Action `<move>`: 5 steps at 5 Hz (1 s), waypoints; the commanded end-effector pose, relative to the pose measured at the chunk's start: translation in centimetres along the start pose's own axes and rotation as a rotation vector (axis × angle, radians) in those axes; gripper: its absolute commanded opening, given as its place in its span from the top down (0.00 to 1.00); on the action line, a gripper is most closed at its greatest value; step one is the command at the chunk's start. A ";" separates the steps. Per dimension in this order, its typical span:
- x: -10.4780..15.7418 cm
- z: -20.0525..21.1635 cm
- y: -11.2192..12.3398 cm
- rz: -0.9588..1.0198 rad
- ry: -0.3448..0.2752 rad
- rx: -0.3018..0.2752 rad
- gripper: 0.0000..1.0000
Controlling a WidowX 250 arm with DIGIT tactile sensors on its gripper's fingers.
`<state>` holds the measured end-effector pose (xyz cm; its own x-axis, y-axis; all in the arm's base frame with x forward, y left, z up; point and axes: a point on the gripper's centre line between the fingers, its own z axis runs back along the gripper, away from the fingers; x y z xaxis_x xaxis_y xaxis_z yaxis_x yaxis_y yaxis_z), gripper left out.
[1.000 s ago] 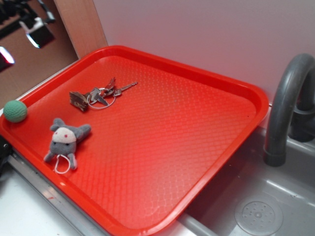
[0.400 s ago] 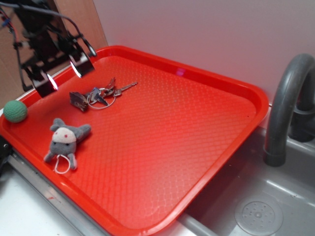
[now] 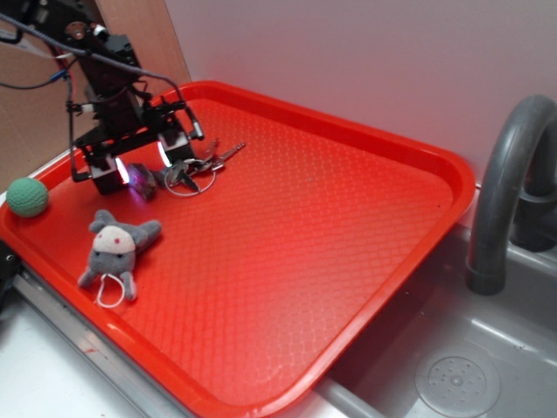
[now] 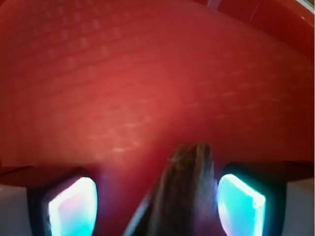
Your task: Grab the wood chip.
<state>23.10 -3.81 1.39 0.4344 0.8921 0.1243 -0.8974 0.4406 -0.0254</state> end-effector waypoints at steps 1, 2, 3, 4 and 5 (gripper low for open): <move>-0.9 -0.7 0.1 -0.020 0.006 0.011 1.00; -0.9 -0.5 0.3 -0.022 -0.002 0.012 1.00; -0.8 0.9 0.4 -0.035 -0.002 0.012 1.00; 0.1 5.4 0.6 0.003 0.009 -0.067 1.00; 1.1 10.2 1.3 0.085 0.045 -0.200 1.00</move>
<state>20.92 -3.75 10.28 0.3702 0.9271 0.0578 -0.9119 0.3746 -0.1678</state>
